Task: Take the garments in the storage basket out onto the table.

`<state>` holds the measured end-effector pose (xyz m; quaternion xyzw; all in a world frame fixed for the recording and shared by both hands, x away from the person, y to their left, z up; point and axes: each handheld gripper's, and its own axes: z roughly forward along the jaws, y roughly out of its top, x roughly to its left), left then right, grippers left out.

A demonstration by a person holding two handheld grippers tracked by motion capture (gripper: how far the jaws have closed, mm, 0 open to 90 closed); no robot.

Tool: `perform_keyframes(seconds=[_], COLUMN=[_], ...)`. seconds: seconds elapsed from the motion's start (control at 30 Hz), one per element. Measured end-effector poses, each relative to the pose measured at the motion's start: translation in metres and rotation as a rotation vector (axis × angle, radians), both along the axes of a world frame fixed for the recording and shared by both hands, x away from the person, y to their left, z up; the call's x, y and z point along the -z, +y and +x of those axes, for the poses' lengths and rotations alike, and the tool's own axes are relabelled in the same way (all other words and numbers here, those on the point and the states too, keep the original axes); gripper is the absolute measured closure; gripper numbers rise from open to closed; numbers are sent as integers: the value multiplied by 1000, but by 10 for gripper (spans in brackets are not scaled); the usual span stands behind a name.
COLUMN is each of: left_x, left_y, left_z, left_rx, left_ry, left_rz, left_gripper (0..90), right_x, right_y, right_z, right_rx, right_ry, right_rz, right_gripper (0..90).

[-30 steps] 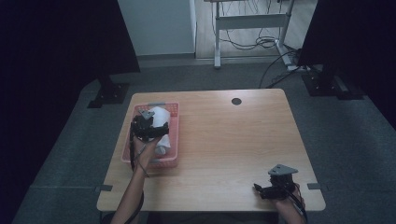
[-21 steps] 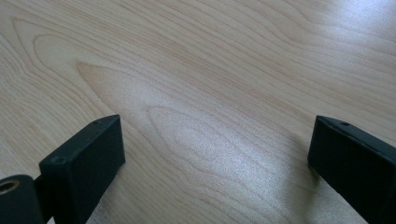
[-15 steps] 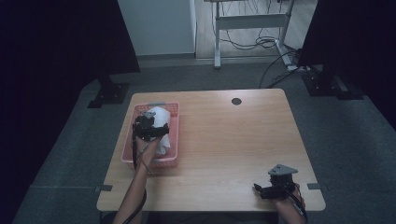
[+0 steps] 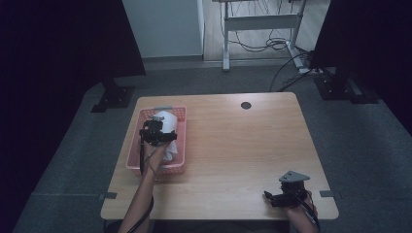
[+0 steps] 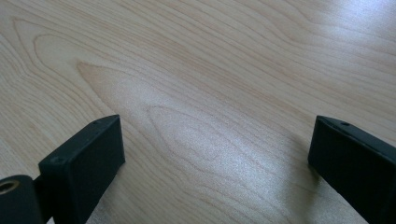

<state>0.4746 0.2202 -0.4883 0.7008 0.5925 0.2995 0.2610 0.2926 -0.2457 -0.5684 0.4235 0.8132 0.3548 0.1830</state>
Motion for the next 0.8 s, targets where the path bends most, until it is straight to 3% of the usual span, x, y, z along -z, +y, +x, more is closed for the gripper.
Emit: perform_keyframes(seconds=[0.17, 0.4, 0.47, 0.63, 0.8], left_x=[4, 8, 8, 5, 0], left_y=[-1, 0, 0, -1, 4], left_z=[4, 9, 9, 7, 5], left_rx=[8, 34, 52, 45, 28], left_ry=[53, 117, 124, 113, 109], left_rz=[8, -25, -33, -18, -74], left_gripper=[103, 157, 235, 404, 451], right_x=[0, 0, 0, 0, 0], right_y=[0, 0, 0, 0, 0], right_z=[0, 0, 0, 0, 0], right_rx=[0, 0, 0, 0, 0], right_ry=[0, 0, 0, 0, 0], right_rz=[0, 0, 0, 0, 0], right_gripper=[34, 34, 34, 34, 34])
